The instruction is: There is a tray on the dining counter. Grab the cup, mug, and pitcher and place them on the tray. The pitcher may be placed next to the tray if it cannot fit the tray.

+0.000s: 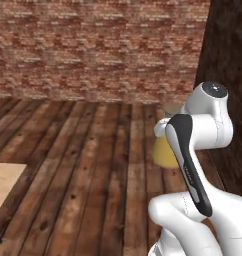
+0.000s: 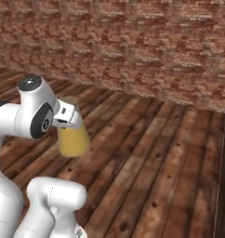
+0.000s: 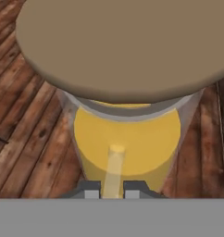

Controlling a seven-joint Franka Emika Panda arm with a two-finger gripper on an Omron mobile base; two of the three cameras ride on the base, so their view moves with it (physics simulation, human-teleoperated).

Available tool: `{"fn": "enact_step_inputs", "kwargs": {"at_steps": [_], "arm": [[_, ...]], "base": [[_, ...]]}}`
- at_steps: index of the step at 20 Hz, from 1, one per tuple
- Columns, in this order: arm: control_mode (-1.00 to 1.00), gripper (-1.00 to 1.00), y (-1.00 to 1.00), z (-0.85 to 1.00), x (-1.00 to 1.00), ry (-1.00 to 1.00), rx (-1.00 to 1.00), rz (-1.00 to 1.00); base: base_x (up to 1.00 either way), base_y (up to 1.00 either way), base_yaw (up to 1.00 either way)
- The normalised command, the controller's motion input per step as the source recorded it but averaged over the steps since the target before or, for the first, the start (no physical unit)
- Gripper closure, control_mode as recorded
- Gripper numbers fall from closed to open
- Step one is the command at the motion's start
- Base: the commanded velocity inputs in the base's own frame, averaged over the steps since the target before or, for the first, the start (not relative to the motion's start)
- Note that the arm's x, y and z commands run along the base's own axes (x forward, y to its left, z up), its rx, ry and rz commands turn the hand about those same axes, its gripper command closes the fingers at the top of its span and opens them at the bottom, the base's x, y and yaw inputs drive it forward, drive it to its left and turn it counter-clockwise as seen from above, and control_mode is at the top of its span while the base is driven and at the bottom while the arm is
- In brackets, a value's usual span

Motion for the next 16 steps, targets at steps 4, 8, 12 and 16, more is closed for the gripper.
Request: {"fn": "enact_step_inputs", "kwargs": {"at_steps": [4,8,12,16], "arm": [[1.00,1.00,0.00,0.00,0.00,0.00,0.00,0.00],[1.00,1.00,0.00,0.00,0.00,0.00,0.00,0.00],[1.00,1.00,0.00,0.00,0.00,0.00,0.00,0.00],[1.00,1.00,0.00,0.00,0.00,0.00,0.00,0.00]], "base": [[0.84,-0.93,0.17],[0.71,-0.89,0.19],[0.55,-0.96,0.44],[0.70,-1.00,0.65]]}}
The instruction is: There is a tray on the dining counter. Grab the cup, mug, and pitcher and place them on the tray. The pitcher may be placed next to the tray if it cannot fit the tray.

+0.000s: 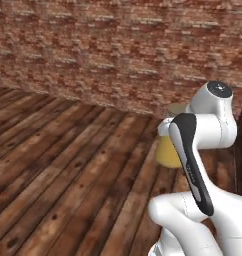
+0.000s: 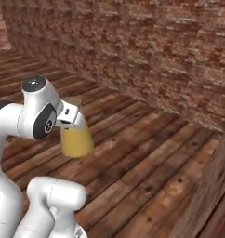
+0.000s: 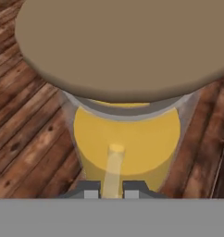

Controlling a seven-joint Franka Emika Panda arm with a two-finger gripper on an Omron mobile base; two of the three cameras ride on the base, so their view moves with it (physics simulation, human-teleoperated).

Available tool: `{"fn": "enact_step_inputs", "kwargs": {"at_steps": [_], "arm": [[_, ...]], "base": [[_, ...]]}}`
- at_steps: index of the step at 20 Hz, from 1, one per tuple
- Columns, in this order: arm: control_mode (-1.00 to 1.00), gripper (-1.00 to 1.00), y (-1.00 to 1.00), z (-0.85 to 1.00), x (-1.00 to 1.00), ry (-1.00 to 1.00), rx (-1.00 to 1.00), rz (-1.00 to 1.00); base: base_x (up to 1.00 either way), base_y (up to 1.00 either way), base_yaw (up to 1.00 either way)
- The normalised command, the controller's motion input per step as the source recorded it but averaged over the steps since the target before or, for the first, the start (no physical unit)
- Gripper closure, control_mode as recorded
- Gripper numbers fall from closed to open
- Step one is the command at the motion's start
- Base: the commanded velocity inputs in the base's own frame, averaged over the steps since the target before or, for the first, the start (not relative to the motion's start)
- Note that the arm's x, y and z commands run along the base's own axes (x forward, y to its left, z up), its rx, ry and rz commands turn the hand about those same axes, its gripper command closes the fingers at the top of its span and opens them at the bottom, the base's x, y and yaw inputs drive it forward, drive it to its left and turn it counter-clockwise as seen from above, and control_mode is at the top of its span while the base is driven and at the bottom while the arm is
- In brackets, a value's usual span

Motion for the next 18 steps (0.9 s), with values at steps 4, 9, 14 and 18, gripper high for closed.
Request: {"fn": "enact_step_inputs", "kwargs": {"at_steps": [4,9,14,18], "arm": [[1.00,1.00,0.00,0.00,0.00,0.00,0.00,0.00],[1.00,1.00,0.00,0.00,0.00,0.00,0.00,0.00],[1.00,1.00,0.00,0.00,0.00,0.00,0.00,0.00],[1.00,1.00,0.00,0.00,0.00,0.00,0.00,0.00]], "base": [[0.77,-1.00,0.65],[0.84,-1.00,0.64],[0.92,-0.99,0.63],[0.77,-1.00,0.65]]}}
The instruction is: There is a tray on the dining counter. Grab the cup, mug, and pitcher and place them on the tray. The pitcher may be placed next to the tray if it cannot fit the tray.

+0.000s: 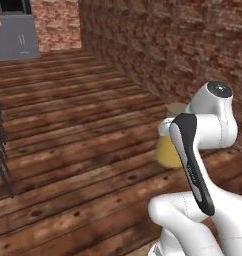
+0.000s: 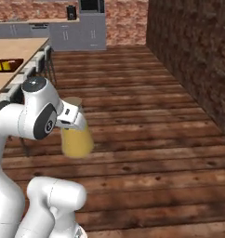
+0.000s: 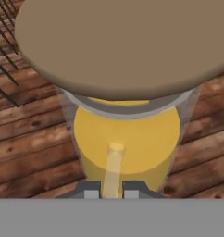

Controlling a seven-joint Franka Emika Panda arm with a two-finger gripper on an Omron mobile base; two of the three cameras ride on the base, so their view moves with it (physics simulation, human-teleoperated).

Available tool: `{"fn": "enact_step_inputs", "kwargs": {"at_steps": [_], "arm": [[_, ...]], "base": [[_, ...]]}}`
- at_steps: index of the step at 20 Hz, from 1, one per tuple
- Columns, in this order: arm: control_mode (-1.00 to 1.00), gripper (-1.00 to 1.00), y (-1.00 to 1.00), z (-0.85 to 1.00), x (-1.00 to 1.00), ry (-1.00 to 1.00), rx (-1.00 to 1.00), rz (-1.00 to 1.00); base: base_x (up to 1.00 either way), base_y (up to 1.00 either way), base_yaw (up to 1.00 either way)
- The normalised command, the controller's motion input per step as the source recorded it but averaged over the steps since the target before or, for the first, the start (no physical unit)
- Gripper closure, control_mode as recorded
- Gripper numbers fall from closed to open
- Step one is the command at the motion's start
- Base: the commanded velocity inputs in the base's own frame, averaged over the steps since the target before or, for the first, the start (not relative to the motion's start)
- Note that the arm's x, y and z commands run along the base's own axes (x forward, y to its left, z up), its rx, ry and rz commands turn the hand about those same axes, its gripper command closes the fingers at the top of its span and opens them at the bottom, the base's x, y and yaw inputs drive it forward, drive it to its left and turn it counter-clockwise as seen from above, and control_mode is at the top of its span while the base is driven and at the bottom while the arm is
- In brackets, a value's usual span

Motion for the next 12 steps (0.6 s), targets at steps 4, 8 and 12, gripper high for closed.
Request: {"fn": "enact_step_inputs", "kwargs": {"at_steps": [4,8,12], "arm": [[1.00,1.00,0.00,0.00,0.00,0.00,0.00,0.00],[1.00,1.00,0.00,0.00,0.00,0.00,0.00,0.00],[1.00,1.00,0.00,0.00,0.00,0.00,0.00,0.00]], "base": [[0.72,-1.00,0.63],[0.49,-1.00,0.57],[0.37,-1.00,0.50]]}}
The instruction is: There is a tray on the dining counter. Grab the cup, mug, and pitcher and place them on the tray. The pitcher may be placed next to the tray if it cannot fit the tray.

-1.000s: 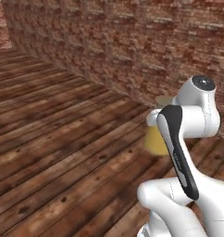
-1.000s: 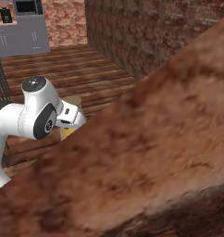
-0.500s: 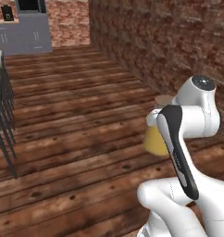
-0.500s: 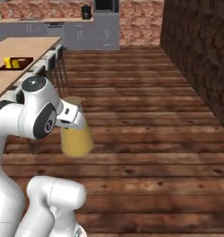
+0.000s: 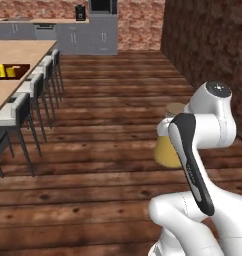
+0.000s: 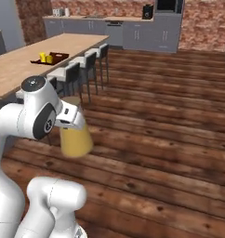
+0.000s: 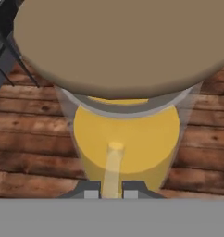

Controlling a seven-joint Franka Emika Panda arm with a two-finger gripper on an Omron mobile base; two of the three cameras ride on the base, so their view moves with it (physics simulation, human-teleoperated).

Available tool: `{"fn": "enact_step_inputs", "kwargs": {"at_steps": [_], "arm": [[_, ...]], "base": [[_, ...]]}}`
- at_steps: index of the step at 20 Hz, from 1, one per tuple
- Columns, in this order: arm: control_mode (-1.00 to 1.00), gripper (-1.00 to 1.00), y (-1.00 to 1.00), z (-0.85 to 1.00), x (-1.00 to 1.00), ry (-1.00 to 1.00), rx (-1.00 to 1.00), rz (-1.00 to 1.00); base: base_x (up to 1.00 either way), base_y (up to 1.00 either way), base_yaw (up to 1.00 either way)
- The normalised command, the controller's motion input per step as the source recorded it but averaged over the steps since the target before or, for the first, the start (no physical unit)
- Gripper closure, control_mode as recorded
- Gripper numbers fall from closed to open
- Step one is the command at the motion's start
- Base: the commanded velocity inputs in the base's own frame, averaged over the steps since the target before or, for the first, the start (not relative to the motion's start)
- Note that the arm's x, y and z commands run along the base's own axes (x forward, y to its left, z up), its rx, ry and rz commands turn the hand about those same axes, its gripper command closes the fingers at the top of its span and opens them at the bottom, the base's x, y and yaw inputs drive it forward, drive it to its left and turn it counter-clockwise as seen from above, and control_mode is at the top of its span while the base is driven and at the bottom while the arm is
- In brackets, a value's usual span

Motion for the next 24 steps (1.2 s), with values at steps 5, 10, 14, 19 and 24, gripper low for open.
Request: {"fn": "enact_step_inputs", "kwargs": {"at_steps": [5,10,14,19,24], "arm": [[1.00,1.00,0.00,0.00,0.00,0.00,0.00,0.00],[1.00,1.00,0.00,0.00,0.00,0.00,0.00,0.00],[1.00,1.00,0.00,0.00,0.00,0.00,0.00,0.00],[1.00,1.00,0.00,0.00,0.00,0.00,0.00,0.00],[1.00,1.00,0.00,0.00,0.00,0.00,0.00,0.00]], "base": [[0.27,-1.00,0.32],[0.50,-1.00,0.27],[0.71,-0.93,0.43],[0.86,-0.77,0.53],[0.96,-0.72,0.62]]}}
